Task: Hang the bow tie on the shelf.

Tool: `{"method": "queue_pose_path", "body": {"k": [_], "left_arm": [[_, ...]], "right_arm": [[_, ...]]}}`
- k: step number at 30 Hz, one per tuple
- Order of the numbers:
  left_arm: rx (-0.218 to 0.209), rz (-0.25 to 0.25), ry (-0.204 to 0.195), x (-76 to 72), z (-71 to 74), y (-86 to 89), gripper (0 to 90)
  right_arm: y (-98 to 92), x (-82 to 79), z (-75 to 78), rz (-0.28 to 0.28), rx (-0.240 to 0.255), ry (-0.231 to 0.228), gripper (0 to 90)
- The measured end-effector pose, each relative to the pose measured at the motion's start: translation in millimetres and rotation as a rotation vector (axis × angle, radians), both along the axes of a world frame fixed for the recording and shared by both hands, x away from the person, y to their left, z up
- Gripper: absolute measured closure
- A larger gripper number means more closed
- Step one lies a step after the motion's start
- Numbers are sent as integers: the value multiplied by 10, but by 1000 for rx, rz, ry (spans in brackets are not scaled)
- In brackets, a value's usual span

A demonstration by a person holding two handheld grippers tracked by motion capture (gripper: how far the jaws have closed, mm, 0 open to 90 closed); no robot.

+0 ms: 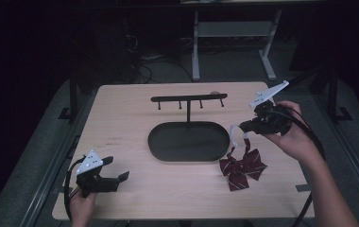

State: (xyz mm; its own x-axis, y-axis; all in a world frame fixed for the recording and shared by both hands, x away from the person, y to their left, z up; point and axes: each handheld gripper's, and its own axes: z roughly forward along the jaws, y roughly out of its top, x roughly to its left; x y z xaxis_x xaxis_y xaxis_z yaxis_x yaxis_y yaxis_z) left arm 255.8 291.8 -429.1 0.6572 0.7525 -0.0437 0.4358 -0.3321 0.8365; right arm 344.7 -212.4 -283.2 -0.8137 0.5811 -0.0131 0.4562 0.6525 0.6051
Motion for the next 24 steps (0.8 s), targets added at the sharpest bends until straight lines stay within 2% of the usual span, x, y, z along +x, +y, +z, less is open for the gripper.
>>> {"method": "queue_pose_path", "body": {"k": [12, 20, 24], "left_arm": [[7, -3, -1, -4, -2, -6, 131], [4, -4, -3, -6, 0, -11, 131], [5, -4, -4, -9, 1, -8, 131]], "right_arm": [[48, 87, 61, 5, -15, 3, 876], [118, 138, 167, 8, -26, -21, 876], [149, 166, 190, 8, -31, -19, 876]]}}
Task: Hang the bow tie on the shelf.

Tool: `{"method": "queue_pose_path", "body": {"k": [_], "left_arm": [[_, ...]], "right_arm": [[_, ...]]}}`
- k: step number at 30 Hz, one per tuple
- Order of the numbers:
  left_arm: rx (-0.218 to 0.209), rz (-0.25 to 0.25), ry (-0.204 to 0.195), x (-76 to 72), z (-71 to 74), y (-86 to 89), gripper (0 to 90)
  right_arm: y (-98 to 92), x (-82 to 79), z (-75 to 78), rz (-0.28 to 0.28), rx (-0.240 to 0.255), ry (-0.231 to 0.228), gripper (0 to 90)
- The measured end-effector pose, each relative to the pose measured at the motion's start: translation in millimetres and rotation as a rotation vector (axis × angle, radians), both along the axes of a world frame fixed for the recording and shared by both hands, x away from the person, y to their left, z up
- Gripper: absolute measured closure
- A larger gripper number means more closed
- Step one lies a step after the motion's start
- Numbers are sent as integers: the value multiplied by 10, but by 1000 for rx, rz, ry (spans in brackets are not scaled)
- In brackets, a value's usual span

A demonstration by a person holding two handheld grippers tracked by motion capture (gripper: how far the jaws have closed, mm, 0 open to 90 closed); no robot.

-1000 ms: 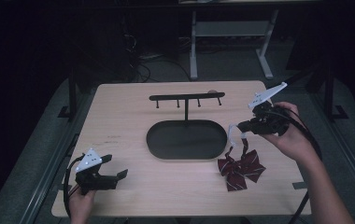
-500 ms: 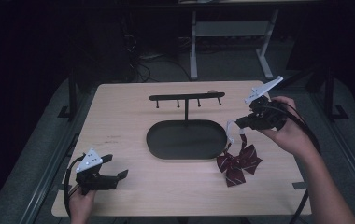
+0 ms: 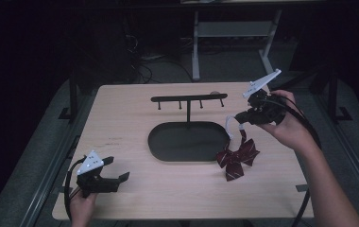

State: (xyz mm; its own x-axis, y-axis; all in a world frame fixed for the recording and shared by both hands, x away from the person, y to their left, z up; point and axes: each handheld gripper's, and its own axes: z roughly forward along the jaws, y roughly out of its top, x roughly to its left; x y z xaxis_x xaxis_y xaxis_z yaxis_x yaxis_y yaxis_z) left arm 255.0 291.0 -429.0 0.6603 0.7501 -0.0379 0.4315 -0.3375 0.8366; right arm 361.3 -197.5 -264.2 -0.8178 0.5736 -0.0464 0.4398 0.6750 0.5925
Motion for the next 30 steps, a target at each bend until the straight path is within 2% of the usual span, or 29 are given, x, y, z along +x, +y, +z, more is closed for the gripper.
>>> {"method": "queue_pose_path", "body": {"k": [13, 23, 30], "left_arm": [[-13, 4, -2, -4, -1, 9, 131], [-8, -5, -4, -2, 1, 8, 131], [-19, 1, -3, -2, 0, 10, 131]], "right_arm": [[48, 176, 108, 6, 17, 6, 876], [154, 390, 117, -22, -8, 40, 876], [228, 491, 180, -27, -24, 45, 876]]}}
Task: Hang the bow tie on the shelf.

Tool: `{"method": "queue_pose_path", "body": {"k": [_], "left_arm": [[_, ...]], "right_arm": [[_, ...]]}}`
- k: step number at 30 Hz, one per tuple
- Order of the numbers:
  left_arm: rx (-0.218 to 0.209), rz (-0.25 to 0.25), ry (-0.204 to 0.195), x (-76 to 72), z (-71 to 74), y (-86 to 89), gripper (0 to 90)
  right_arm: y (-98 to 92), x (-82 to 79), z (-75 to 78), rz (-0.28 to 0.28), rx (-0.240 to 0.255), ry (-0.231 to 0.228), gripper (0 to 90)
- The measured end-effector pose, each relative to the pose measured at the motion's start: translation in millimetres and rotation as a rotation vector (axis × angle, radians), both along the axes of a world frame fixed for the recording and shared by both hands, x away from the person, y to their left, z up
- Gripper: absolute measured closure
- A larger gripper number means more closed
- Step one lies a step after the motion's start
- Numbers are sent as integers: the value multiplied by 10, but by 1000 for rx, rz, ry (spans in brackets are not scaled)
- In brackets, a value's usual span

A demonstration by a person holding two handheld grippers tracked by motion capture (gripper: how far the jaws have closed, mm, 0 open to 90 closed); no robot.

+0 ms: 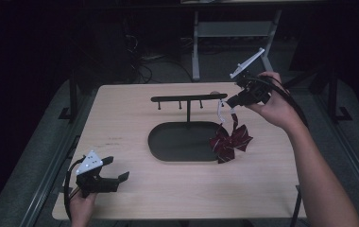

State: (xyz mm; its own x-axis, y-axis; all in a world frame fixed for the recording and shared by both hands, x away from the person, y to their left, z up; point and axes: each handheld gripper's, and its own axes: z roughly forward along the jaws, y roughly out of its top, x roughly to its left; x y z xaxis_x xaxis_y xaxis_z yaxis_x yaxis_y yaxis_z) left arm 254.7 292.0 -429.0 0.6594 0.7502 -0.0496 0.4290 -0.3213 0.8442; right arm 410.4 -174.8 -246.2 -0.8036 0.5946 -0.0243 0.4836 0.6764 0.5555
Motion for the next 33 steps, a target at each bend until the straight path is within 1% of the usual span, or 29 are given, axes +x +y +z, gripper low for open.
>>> {"method": "queue_pose_path", "body": {"k": [7, 9, 10, 11, 14, 18, 20, 22, 27, 30, 33], "left_arm": [[1, -1, 2, -1, 3, 2, 131], [1, -1, 3, 0, 1, 7, 131], [-2, -1, 1, 2, -2, 6, 131], [3, -3, 4, 4, 1, 10, 131], [-3, -1, 5, 1, 1, 3, 131], [-5, -3, 9, 6, -4, 2, 131], [-7, -4, 9, 7, -7, -6, 131], [0, -9, 10, 9, -2, -6, 131], [2, -11, 10, 12, -7, -17, 131], [6, -11, 8, 11, -3, -8, 131], [-5, -6, 4, 8, -7, -6, 131]], "right_arm": [[21, 105, 26, -10, -4, 7, 876], [20, 145, 34, -14, -6, 2, 875], [20, 163, 36, -20, -3, 8, 875], [20, 179, 30, -21, -3, 8, 875], [27, 220, 17, -30, -9, 14, 875], [26, 322, -48, -43, -20, 24, 872], [15, 363, -79, -52, -14, 37, 872], [12, 398, -108, -57, -16, 45, 872], [29, 445, -146, -65, -15, 56, 872], [35, 473, -170, -68, -25, 61, 872], [30, 489, -195, -73, -22, 70, 872]]}}
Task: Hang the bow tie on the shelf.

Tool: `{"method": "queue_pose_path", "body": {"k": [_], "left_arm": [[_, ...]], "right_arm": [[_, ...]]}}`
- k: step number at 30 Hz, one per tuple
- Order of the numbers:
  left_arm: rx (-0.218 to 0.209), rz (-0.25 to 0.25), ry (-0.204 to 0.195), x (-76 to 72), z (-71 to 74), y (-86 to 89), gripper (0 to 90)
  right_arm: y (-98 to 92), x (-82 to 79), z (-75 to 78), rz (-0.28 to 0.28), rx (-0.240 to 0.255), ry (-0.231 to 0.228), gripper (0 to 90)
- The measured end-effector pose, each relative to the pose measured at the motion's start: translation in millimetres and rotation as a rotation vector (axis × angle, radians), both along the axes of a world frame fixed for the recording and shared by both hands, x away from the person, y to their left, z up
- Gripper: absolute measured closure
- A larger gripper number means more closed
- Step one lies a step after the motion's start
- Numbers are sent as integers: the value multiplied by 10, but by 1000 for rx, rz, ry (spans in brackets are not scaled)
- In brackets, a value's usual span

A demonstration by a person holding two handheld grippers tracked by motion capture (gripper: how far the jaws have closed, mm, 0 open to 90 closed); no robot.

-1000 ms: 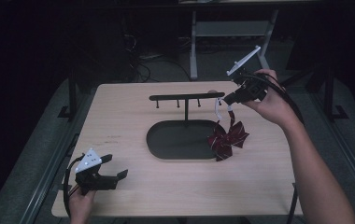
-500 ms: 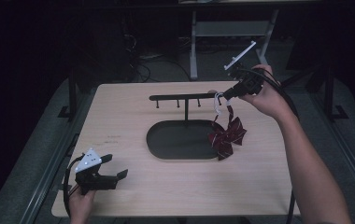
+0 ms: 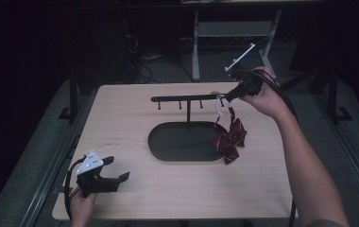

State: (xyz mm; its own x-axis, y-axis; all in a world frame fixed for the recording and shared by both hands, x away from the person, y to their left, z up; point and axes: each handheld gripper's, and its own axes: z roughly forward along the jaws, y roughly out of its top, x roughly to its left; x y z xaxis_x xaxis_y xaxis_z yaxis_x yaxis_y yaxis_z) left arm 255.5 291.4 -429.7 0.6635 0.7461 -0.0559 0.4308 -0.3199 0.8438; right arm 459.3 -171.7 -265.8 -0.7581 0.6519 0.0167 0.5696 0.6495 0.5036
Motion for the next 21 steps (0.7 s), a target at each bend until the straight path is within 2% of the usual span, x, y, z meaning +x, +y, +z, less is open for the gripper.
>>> {"method": "queue_pose_path", "body": {"k": [7, 21], "left_arm": [[10, -6, 2, 2, 5, 0, 131], [1, -2, 0, 0, 0, 1, 131]], "right_arm": [[-12, 7, -4, -7, -1, 5, 872], [-30, 58, -30, -20, 4, 16, 872]]}}
